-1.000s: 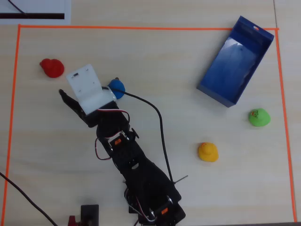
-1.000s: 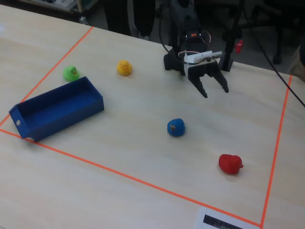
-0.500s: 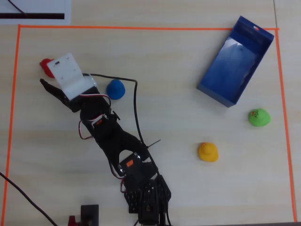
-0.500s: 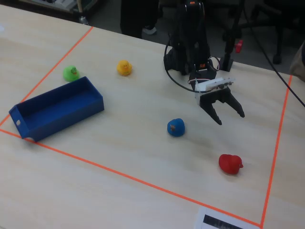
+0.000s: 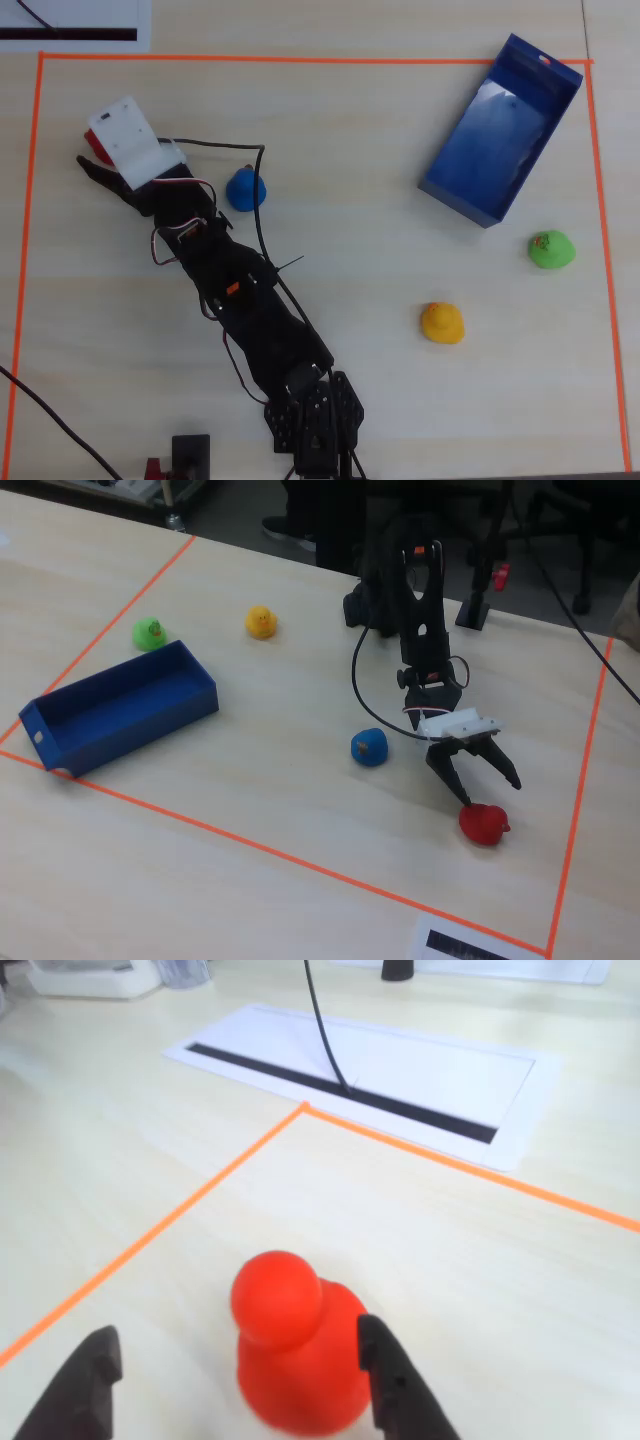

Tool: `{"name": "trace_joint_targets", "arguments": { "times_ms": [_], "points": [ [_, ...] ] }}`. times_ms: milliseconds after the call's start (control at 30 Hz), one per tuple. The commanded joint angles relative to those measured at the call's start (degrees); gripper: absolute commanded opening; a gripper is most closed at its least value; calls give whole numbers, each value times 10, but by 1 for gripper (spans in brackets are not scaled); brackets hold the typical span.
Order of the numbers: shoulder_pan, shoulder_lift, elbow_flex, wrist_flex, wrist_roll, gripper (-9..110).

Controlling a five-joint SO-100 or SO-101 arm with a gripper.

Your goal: Grasp red duck and put it into box.

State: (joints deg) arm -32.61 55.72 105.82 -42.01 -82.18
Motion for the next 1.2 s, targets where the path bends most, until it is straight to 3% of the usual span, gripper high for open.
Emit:
{"name": "trace_joint_targets", "arguments": {
  "times_ms": [0, 567, 633, 700, 1167],
  "points": [
    [6, -25, -77, 11, -5, 33],
    [11, -115, -182, 50, -32, 29],
    [11, -116, -181, 61, -49, 23],
    [11, -116, -181, 65, -53, 0],
    [42, -65, -156, 125, -67, 0]
  ]
}}
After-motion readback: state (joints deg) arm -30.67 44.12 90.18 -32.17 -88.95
